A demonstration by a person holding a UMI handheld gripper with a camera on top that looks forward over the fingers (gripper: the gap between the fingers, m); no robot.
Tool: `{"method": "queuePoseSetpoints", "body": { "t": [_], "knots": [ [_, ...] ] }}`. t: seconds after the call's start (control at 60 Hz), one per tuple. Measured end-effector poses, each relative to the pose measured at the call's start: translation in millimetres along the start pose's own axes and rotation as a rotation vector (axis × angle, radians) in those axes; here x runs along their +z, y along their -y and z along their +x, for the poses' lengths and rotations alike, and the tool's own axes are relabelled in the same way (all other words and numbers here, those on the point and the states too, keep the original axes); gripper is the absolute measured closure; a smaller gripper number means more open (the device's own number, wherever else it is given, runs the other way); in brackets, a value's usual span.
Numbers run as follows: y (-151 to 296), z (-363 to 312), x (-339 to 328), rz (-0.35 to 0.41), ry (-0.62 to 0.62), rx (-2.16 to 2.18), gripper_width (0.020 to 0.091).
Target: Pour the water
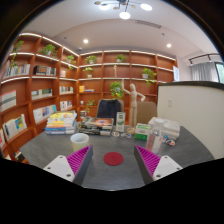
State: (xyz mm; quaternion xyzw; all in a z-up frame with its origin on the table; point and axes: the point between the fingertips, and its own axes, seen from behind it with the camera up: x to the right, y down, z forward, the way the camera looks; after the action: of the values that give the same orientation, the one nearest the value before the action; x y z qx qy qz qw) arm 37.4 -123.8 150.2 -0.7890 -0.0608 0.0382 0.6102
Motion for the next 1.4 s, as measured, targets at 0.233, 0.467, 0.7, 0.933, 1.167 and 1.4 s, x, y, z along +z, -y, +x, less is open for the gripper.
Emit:
{"method": "queuePoseSetpoints", "body": {
  "t": [0.233,0.467,0.7,0.933,1.167,1.4],
  "knots": [
    [-32,106,35,-0.018,-0.148,0.002,0.0218],
    [-33,144,97,0.024,-0.107,0.026,0.0227],
    [-31,160,139,0.044,-0.146,-0.035,0.0396],
    [-28,168,143,0.062,-0.157,-0.005,0.0668],
    [-28,168,143,0.065,-0.170,-0.019,0.0754],
    [-11,150,144,0.016,-0.198,-0.367,0.0755]
  ]
}}
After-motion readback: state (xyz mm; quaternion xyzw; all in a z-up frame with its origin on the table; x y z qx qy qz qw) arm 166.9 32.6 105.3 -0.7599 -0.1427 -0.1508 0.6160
